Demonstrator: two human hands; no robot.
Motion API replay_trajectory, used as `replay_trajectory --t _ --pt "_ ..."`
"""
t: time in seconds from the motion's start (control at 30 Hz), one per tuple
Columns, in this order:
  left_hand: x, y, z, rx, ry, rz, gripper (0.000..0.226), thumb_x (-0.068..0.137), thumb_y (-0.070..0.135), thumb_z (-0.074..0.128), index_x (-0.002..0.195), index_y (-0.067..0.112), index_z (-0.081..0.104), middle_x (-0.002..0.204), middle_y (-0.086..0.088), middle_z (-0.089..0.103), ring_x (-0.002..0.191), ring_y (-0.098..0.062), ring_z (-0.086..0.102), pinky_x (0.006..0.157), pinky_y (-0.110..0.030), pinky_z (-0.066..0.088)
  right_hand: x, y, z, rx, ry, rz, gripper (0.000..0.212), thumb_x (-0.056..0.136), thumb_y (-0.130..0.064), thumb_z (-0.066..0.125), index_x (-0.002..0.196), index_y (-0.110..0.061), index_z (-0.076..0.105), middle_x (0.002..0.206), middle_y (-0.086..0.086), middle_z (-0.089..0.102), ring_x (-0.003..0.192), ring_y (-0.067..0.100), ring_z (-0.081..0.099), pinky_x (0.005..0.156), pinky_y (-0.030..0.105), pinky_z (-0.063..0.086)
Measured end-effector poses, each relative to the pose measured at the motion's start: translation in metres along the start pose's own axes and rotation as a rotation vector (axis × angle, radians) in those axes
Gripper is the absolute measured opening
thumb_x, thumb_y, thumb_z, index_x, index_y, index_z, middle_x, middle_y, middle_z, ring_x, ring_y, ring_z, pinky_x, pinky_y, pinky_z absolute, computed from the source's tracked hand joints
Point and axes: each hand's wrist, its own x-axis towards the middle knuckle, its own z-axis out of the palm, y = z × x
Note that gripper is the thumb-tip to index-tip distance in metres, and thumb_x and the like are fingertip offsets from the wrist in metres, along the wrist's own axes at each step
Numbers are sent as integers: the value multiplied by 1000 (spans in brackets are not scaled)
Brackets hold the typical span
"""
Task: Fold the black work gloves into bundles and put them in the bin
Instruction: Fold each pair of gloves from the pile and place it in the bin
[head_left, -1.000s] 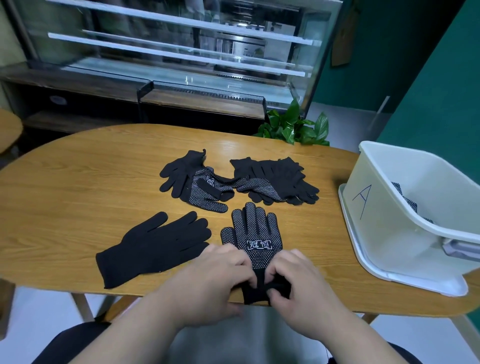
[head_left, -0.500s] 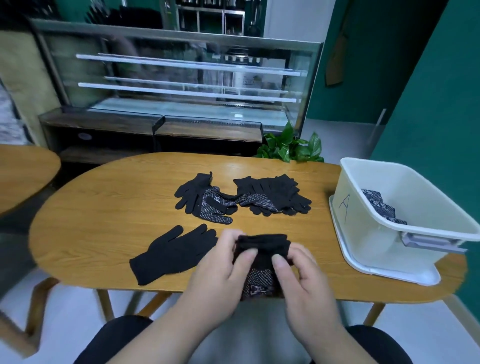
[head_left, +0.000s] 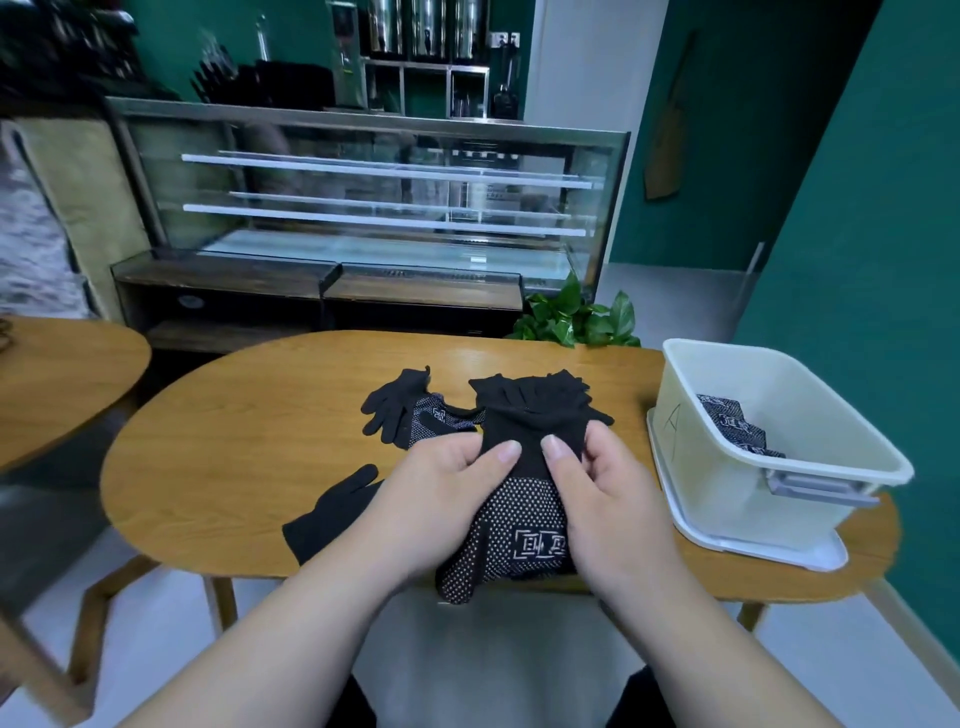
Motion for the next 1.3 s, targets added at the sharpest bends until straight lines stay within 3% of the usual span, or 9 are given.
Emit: replay_trajectory --t 0.23,0.37,0.5,0.63,0.83,0.93,1.07,1.17,1.3 --pt "-8 -12 0 -484 -293 -83 16 88 9 70 104 8 70 103 -14 73 87 -23 70 68 -26 54 5 -11 -3 -13 87 -44 35 97 -43 54 91 -8 51 79 18 56 70 32 49 72 56 46" --pt "-6 -20 -9 -479 -254 -107 17 90 10 69 105 4 72 106 -20 73 93 -29 69 81 -35 53 11 -13 -15 52 0 28 39 87 -49 58 86 -11 49 75 11 50 70 22 47 68 55 45" --pt "-4 -16 -14 -432 -226 -89 15 95 11 61 103 6 72 102 -17 74 89 -26 70 75 -32 54 18 -20 -26 311 -96 134 5 93 -14 65 97 -10 64 82 5 71 76 19 67 68 35 49" --pt "-2 -14 -14 -441 -234 -78 20 93 16 66 104 0 69 104 -19 73 91 -29 68 82 -37 52 23 -29 -30 265 -177 125 8 92 -13 67 98 -12 72 90 4 77 80 16 71 68 26 52" --pt "-18 -45 1 -1186 -435 -179 84 69 37 89 137 0 55 142 -27 50 129 -43 50 111 -56 36 33 -35 -28 488 -121 195 13 94 -12 65 105 -10 71 96 12 75 86 25 70 76 37 55" --pt "-25 -52 18 -1264 -641 -61 114 74 41 83 153 -7 17 158 -35 13 145 -54 12 121 -60 7 37 -40 -25 510 -133 200 10 94 -12 64 101 -9 70 92 12 75 83 24 70 74 37 53" --pt "-22 -56 23 -1238 -817 -16 115 79 37 75 152 -10 -1 156 -40 -5 143 -56 14 117 -68 1 43 -40 -26 491 -156 219 9 95 -14 65 99 -8 69 87 11 74 78 24 69 68 35 53" --pt "-13 -57 15 -1248 -880 -22 108 78 48 71 152 -7 15 156 -36 13 142 -51 20 115 -72 3 45 -38 -29 528 -222 251 12 95 -13 63 102 -5 67 89 13 70 80 27 65 68 34 49" --pt "-6 -48 11 -1196 -866 -29 67 85 37 67 136 -3 50 138 -20 53 126 -36 49 112 -52 29 44 -36 -28 503 -296 260 18 93 -9 64 109 -2 67 91 16 70 80 27 66 68 33 53"
